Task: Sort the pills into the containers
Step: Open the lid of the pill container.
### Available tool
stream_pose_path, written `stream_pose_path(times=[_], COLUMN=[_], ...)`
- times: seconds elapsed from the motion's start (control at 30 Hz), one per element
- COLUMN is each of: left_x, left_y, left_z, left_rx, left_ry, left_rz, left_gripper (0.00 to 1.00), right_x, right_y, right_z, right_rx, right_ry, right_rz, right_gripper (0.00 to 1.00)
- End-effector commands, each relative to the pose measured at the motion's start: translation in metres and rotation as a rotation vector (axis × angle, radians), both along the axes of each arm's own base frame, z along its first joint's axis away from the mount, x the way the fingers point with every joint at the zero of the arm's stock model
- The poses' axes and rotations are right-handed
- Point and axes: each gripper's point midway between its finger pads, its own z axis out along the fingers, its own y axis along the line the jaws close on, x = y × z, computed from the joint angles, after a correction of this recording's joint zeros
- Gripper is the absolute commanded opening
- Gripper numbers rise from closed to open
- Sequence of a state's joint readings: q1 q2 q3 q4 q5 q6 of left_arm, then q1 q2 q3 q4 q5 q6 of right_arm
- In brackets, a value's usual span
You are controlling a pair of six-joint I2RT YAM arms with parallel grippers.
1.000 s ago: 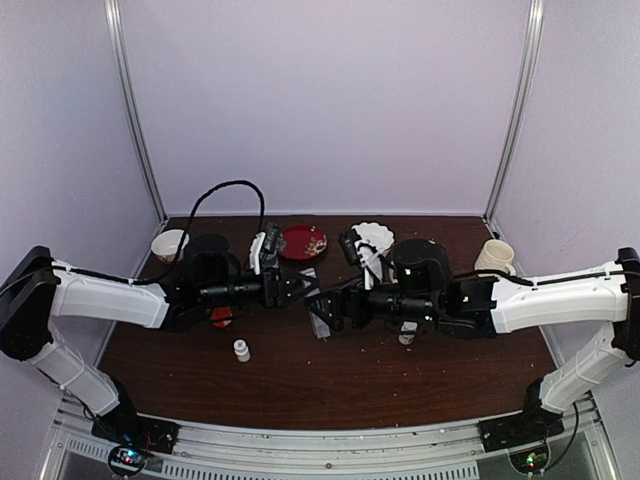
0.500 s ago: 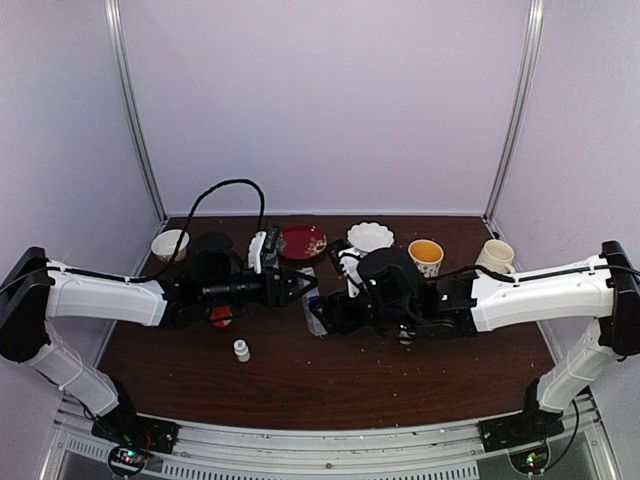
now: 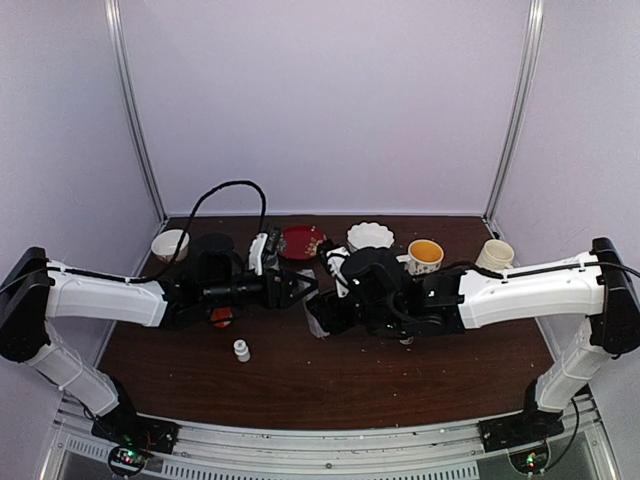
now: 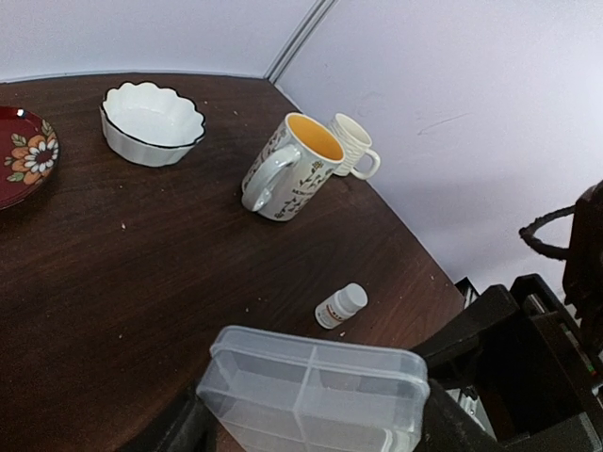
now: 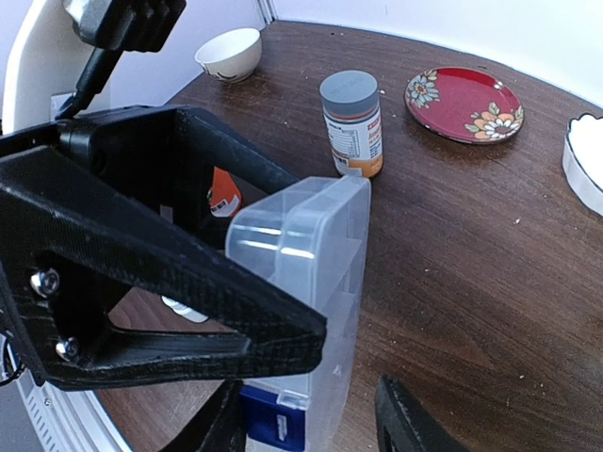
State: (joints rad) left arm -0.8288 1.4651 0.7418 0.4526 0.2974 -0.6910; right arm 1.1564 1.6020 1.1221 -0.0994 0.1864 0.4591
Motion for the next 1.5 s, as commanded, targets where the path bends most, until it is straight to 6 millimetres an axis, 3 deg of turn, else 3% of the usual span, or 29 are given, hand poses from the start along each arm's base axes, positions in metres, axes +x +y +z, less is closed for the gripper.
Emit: stream_pose_path(times=[0.0, 0.23, 0.53, 0.77, 1.03, 1.27, 1.47], left_x=[0.001, 0.007, 0.012, 0.015, 0.011, 0.010, 0.011], left_y=[-0.002, 0.001, -0.001, -0.005, -0.015, -0.017, -0.018], left_z=[0.025, 0.014, 0.002, 0.000, 0.009, 0.012, 0.012], left_rx=[-0.044, -0.009, 0.034, 0.045, 0.022, 0.012, 0.009], left_ry=[-0.059, -0.028, 0.006, 0.011, -0.023, -0.033, -0.031], left_rz=[0.006, 0.045, 0.059, 0.050, -0.009, -0.023, -0.022], left_gripper=[0.35, 0.34, 0.33, 0.32, 0.32, 0.32, 0.32], right_x=[0.006, 0.012, 0.015, 0.015, 0.001, -0.005, -0.009], right_y=[-0.010, -0.041, -0.059, -0.072, -0.052, -0.047, -0.046], right_z=[-0.002, 0.000, 0.003, 0.008, 0.008, 0.018, 0.017], right_rx=[-0.047, -0.040, -0.033, -0.006, 0.187, 0.371, 0.383], right_ry=[-0.013, -0.039, -0.070, -0.089, 0.054, 0.124, 0.138], right_rz=[-0.064, -0.184, -0.251, -0.281, -0.049, 0.124, 0.175], right_gripper=[0.45, 0.28, 0.19, 0.18, 0.20, 0.29, 0.61])
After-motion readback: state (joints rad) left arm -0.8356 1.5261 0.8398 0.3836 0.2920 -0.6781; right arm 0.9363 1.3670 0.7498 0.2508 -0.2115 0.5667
